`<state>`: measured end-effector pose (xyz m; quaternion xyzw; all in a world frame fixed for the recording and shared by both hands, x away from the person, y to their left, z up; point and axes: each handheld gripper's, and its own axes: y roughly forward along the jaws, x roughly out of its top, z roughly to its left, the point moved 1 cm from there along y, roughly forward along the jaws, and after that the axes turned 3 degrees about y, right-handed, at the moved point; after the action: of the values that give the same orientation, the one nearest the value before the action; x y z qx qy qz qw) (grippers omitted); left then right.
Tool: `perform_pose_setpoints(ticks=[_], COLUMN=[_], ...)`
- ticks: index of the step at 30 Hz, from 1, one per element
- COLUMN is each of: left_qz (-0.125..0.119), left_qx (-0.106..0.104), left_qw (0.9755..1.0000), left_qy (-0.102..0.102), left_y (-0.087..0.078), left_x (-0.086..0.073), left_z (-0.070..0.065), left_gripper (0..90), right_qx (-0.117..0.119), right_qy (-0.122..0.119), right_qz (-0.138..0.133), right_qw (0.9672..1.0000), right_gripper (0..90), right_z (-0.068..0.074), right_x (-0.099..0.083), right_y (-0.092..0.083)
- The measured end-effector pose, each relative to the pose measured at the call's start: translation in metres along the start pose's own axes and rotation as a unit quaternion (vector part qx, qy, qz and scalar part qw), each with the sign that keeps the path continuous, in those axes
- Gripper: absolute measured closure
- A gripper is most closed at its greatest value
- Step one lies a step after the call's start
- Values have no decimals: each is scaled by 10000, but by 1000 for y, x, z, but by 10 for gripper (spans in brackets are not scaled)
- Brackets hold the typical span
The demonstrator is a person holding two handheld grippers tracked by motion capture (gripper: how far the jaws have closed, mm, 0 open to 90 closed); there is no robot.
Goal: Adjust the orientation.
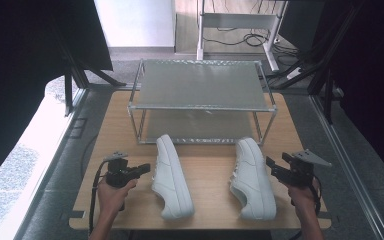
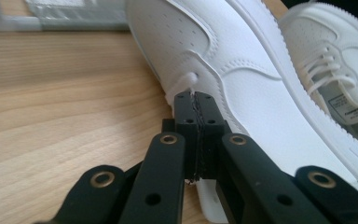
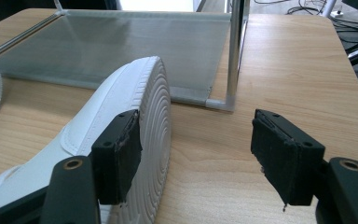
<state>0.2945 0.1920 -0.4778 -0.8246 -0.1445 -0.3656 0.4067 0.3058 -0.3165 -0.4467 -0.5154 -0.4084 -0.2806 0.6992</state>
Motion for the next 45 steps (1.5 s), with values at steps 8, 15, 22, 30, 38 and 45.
perform_pose_setpoints(ticks=[8,15,22,30,38,45], left_qz=[38,32,141,178,262,462], left_qx=[-86,45,175,303,-30,-200], left_qw=[9999,9997,9993,9985,9981,9941], left_qy=[138,233,289,410,556,956], left_y=[8,10,14,16,43,78], left_x=[0,2,7,15,36,62], left_z=[-12,-18,-19,-29,-50,-81], left_gripper=[898,898,899,899,899,900], right_qx=[-52,1,60,10,-63,-115], right_qy=[51,169,333,484,547,604], right_qz=[-17,21,-56,-163,-250,-222], right_qw=[10000,9999,9994,9987,9982,9979], right_gripper=[335,334,335,337,338,338], right_z=[-1,-3,-9,-17,-21,-24], right_x=[0,-1,-1,3,4,1], right_y=[-2,3,1,-2,-7,-7])
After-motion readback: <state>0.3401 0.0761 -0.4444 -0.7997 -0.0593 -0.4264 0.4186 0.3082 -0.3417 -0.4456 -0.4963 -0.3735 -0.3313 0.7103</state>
